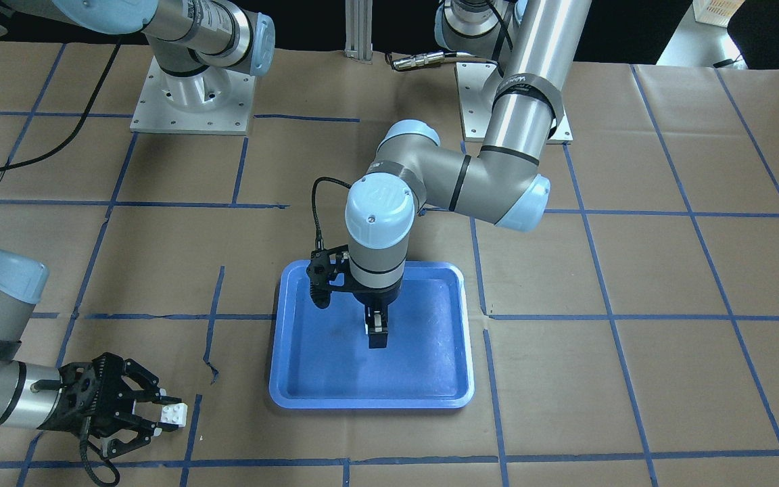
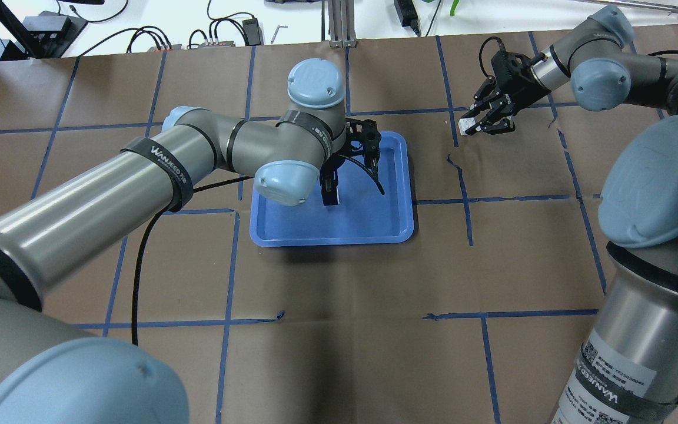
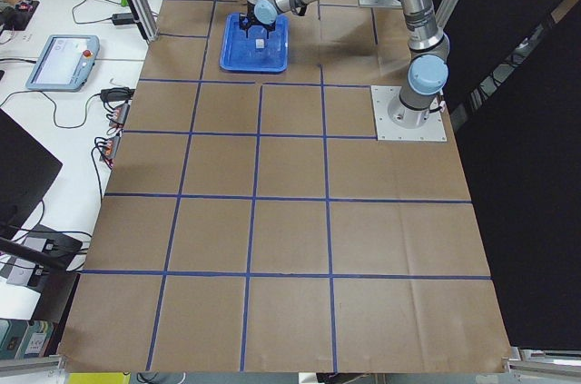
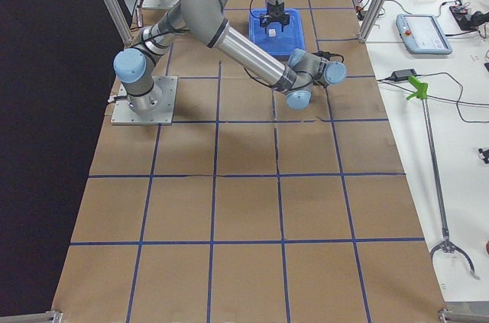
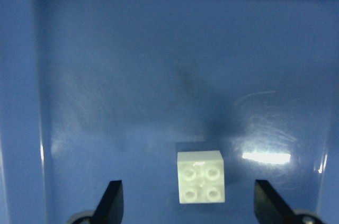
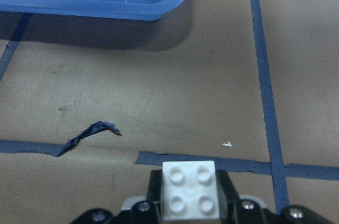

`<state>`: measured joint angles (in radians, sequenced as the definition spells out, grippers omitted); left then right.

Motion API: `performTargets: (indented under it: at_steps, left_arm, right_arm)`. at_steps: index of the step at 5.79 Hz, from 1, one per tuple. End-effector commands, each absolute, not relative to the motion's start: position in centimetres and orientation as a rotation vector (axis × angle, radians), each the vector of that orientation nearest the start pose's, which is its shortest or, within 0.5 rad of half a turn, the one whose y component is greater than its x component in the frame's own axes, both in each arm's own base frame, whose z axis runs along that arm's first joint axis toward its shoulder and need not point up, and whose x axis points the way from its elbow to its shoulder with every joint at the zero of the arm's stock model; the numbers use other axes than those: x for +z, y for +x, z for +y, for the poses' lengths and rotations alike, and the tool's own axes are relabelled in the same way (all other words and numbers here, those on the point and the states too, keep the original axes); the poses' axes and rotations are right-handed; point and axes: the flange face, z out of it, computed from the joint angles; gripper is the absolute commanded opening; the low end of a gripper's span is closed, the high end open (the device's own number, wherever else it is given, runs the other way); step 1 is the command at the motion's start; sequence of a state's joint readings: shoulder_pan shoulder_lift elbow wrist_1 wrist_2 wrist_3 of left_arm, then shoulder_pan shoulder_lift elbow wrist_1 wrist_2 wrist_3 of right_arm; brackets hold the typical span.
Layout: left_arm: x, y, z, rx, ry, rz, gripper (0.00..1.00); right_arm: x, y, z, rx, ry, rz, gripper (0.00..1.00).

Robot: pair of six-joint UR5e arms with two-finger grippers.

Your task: Assemble white blocks and place on blue tray

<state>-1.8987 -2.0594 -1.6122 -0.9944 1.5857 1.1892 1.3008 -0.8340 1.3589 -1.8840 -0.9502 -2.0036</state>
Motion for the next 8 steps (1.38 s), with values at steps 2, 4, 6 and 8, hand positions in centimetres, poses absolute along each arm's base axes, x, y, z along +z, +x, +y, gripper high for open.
performTargets:
  at_steps: [2,4,6,8]
  left_arm:
    - [37.4,-28.3,-53.3,-0.013,2.112,2.374,0.88]
    - [43.6,-23.4,-50.5,-0.017,2.013,2.496,0.88]
    - [44.3,-20.4,-49.4,-0.006,1.947,2.570,0.91]
    - [47.7,-19.5,-46.3,0.029,1.428,2.880,0.99]
  right_arm:
    - [24.7,1.0,-70.4,-0.644,-1.877,1.839,0.31]
    - [24.3,5.8,-66.2,-0.655,-1.761,1.835,0.31]
    - [23.0,13.5,-64.5,-0.676,-1.741,1.900,0.31]
    - [21.7,20.8,-61.7,-0.741,-1.705,1.968,0.31]
